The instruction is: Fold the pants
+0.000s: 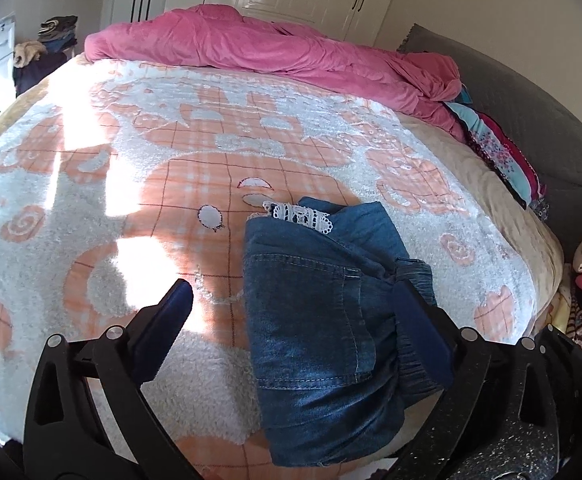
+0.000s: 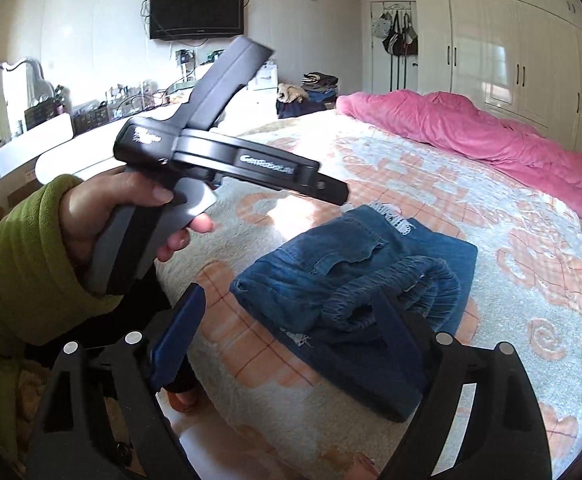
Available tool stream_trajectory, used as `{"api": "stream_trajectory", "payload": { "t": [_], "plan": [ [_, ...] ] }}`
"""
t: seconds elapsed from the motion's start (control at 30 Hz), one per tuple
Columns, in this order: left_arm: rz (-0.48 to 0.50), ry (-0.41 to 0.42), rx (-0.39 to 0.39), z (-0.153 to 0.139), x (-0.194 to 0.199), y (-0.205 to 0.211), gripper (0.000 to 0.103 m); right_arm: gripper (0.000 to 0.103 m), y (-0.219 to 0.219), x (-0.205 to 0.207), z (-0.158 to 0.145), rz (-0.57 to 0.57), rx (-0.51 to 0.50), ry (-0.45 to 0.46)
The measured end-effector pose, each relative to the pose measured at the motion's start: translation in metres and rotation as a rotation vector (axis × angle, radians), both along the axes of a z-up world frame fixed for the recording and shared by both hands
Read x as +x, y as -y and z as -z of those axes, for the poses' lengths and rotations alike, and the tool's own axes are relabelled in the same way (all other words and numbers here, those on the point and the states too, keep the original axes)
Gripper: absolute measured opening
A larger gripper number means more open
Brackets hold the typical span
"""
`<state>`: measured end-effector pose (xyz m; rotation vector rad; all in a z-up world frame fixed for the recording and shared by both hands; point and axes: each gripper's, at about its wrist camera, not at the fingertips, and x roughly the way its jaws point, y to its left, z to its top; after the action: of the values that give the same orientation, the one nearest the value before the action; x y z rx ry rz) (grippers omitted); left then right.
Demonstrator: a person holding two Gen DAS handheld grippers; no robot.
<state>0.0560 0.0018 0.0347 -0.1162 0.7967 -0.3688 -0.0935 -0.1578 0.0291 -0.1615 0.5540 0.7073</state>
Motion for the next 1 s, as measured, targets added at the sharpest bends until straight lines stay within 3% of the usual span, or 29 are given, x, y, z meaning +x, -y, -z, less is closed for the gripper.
{"api": "stream_trajectory", "payload": {
  "t": [0.37, 0.67, 1.0],
  "plan": [
    [-0.044, 0.03, -0.01, -0.011, -0.015, -0.017, 0.093, 0.085, 0.026, 0.009, -0.009, 0.16, 0.04, 0.026],
    [-0.066, 0.039, -0.016, -0.013, -0.025, -0.032, 0.093, 0.085, 0.057, 0.027, -0.005, 0.31, 0.066, -0.032],
    [-0.061, -0.029, -0.025, 0.011, -0.018, -0.03, 0.093, 0.085, 0.08, 0.046, 0.01, 0.424, 0.077, -0.124]
  ]
}}
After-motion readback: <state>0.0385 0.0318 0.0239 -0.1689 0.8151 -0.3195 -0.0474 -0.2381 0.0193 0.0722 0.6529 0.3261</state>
